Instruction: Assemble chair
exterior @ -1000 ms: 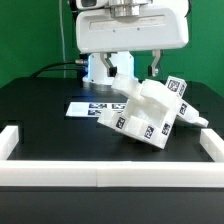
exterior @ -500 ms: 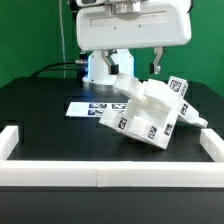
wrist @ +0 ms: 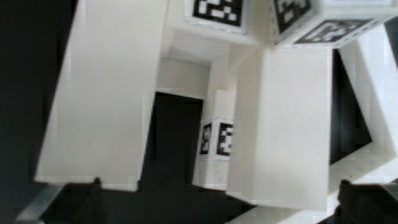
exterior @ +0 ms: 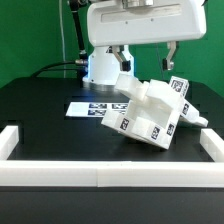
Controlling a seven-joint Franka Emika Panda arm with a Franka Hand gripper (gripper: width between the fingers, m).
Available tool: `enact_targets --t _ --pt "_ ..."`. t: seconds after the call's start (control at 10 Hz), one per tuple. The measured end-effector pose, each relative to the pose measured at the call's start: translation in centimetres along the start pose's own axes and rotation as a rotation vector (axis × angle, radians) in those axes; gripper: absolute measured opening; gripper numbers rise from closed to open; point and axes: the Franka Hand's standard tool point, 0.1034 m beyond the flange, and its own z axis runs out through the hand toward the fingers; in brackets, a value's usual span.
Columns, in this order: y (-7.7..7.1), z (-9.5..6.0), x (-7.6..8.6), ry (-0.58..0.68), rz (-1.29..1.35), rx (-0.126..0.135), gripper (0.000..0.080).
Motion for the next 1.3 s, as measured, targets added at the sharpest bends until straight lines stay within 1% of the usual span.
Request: enact_targets --t 0.2,0.4,0.5,0.7,0.9,1.2,1.3 --pt "0.1 0.1 -0.1 -0.002 0.001 -0.001 0.0648" --pt "1.3 1.1 -1.0 -0.009 0.004 -0.016 0.0648" --pt "1.9 1.5 -1.0 0.000 -0.008 -0.024 0.0648" --pt "2.6 2.3 -0.4 0.010 -0.034 -0.040 0.0648" --pt "2.6 2.9 0.3 0.016 -0.036 -0.053 0.0648" --pt "2.1 3.5 1.4 0.026 -0.043 -0.063 0.0648" --pt "2.2 3.8 1.6 0.032 -0.045 -0.068 0.0648"
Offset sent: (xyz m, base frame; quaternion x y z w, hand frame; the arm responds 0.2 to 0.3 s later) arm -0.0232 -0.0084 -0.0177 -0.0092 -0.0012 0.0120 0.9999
